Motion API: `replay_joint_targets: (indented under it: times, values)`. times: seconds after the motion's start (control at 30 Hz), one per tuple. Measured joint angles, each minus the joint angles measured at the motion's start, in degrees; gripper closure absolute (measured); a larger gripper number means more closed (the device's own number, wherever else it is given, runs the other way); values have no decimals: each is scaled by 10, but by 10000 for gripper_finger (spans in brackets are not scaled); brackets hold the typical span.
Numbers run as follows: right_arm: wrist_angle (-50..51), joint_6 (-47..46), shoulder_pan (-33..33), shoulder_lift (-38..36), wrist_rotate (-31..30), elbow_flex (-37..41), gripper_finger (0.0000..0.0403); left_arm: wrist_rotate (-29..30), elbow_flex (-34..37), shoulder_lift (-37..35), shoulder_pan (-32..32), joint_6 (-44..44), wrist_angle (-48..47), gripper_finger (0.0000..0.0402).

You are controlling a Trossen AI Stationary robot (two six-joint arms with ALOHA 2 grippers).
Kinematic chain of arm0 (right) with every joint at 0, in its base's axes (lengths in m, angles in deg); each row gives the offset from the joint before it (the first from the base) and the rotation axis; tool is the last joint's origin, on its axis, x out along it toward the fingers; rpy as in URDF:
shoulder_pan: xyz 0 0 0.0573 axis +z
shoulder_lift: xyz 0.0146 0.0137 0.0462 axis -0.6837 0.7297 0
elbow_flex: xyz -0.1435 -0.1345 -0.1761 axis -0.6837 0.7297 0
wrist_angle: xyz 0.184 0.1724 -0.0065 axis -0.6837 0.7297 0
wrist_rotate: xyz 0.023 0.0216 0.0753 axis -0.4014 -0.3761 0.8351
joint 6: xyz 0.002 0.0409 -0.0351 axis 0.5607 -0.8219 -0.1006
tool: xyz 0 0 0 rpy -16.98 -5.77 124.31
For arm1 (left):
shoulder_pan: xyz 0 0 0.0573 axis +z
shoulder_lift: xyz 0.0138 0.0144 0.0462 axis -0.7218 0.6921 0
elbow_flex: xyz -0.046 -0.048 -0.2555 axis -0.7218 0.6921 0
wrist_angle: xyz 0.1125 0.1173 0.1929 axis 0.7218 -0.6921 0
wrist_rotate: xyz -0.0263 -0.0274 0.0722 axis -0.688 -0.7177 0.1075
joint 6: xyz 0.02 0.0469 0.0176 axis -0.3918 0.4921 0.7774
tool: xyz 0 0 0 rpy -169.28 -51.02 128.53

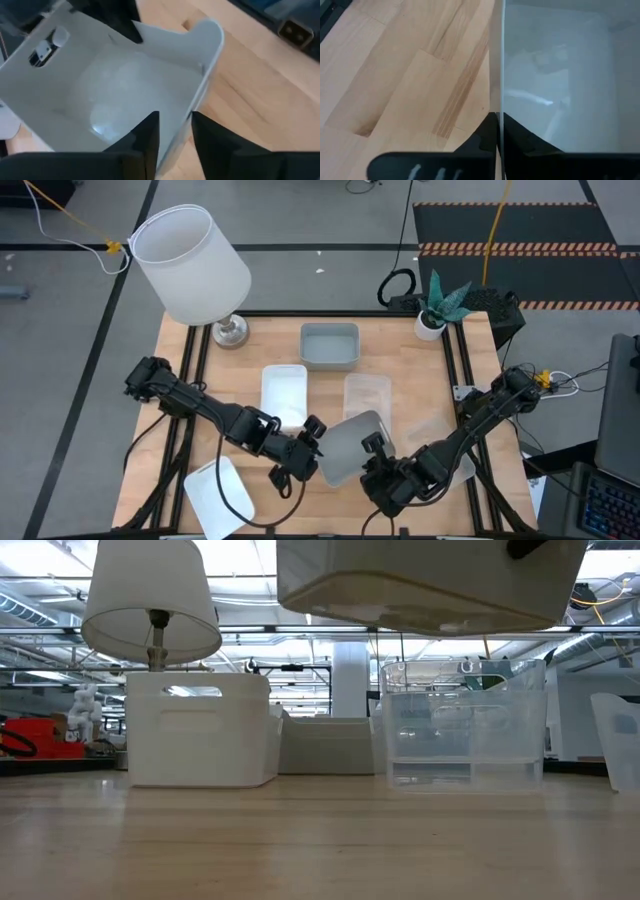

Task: Stack baskets by color
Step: Stack the bottom gray bin on top of the top gray bin

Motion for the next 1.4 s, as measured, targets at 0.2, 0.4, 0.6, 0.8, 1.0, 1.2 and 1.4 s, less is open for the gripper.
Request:
replay_joint_targets:
  times: [0.2,0.4,0.6,0.8,1.0,1.2,1.4]
  values:
    - [0,5,0,0,2,0,402,-19,31,0,0,73,0,378]
    - [-15,5,0,0,2,0,374,-23,37,0,0,72,8,388]
    - [-77,9,-4,0,-1,-1,311,-18,37,0,2,68,15,393]
    - [-77,27,-8,0,0,-1,285,-16,37,0,3,59,11,397]
    - [-64,40,-7,-4,0,-1,313,-16,37,0,3,59,1,396]
    - [-33,41,-10,-9,-2,-1,350,-17,37,0,2,62,-5,391]
    - [-21,57,-12,-9,-3,-1,398,-17,37,1,1,62,-5,396]
